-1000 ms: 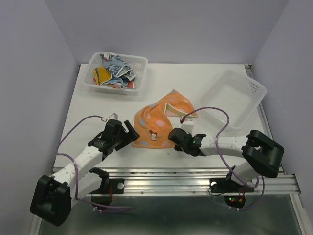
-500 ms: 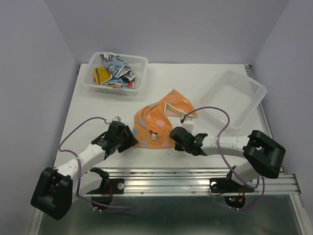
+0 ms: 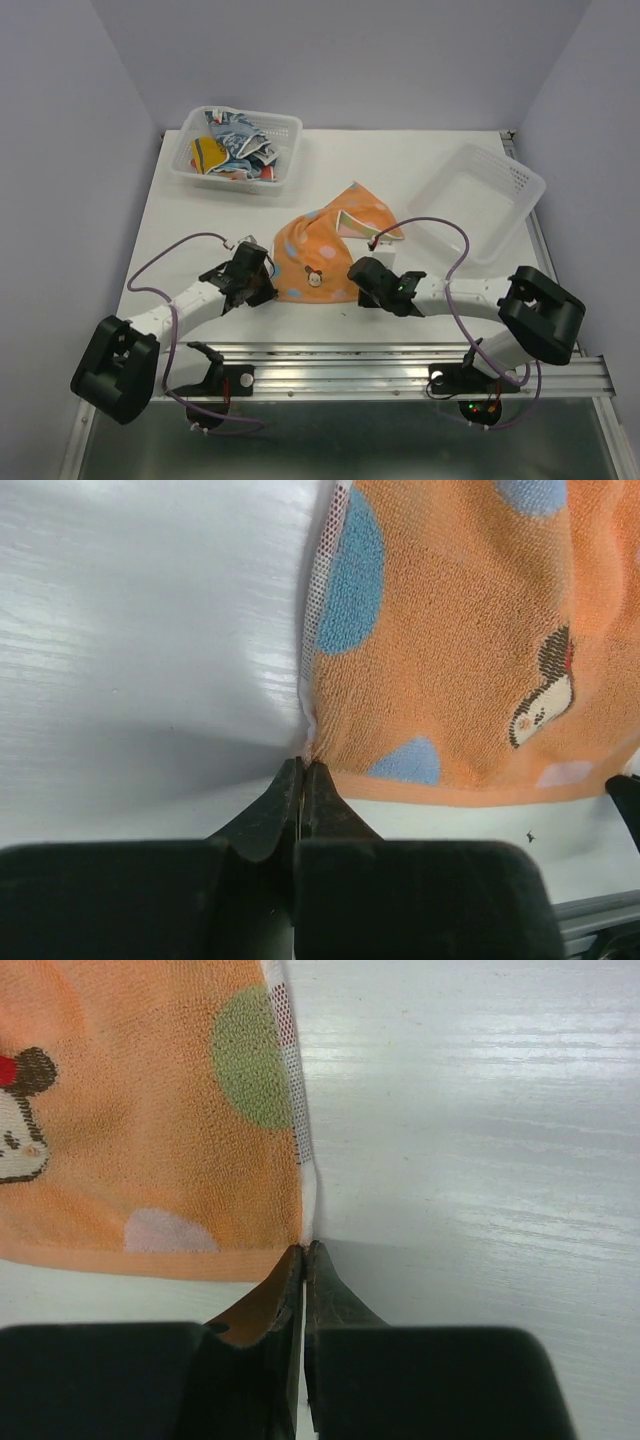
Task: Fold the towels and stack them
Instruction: Flatten out the crumpled towel
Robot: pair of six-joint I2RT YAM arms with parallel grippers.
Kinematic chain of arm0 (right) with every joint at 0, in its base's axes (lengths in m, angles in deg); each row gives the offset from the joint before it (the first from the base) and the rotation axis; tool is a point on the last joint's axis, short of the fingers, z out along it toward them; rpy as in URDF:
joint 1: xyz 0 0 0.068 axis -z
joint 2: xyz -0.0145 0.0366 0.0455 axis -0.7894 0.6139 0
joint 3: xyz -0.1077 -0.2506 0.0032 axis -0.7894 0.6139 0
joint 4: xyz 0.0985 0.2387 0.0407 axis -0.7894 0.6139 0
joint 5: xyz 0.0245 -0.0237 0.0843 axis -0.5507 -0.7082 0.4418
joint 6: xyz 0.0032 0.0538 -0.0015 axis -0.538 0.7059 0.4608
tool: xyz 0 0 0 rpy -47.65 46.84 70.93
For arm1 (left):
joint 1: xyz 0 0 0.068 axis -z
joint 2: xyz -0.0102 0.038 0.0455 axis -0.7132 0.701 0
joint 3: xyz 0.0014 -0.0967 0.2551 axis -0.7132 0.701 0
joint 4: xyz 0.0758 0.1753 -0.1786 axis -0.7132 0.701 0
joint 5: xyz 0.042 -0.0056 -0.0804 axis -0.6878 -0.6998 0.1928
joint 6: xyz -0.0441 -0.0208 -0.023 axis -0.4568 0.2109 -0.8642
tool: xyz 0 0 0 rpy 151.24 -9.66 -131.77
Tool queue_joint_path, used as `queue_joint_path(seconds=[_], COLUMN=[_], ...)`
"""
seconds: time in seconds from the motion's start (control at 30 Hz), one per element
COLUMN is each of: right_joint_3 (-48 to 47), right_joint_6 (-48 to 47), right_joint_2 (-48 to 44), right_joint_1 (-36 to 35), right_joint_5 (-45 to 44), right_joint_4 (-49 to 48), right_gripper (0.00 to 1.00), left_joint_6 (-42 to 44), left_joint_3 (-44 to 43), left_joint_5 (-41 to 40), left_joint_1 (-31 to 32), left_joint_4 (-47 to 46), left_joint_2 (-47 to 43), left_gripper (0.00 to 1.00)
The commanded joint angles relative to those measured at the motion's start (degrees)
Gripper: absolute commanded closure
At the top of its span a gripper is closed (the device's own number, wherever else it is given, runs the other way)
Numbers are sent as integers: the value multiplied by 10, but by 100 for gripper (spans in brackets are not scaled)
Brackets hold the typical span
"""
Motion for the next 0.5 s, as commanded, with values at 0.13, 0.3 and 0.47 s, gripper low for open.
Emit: queue_joint_path(seconds=[0.13, 0.3, 0.47], right_joint_3=[13, 7, 18], right_joint_6=[-32, -64, -111], right_joint_2=[-30, -81, -180], right_joint_1=[7, 6, 6], right_joint_5=[-2, -13, -13], right_joint_4=[4, -13, -72], right_gripper=[99, 99, 99], left_joint_6=[29, 44, 36], left_joint_3=[-28, -34, -67], left_joint_5=[-18, 50, 72], left_joint_1=[25, 30, 34], left_joint_4=[-16, -67, -92], left_joint_2=[-1, -70, -170], left_gripper=[100, 100, 100])
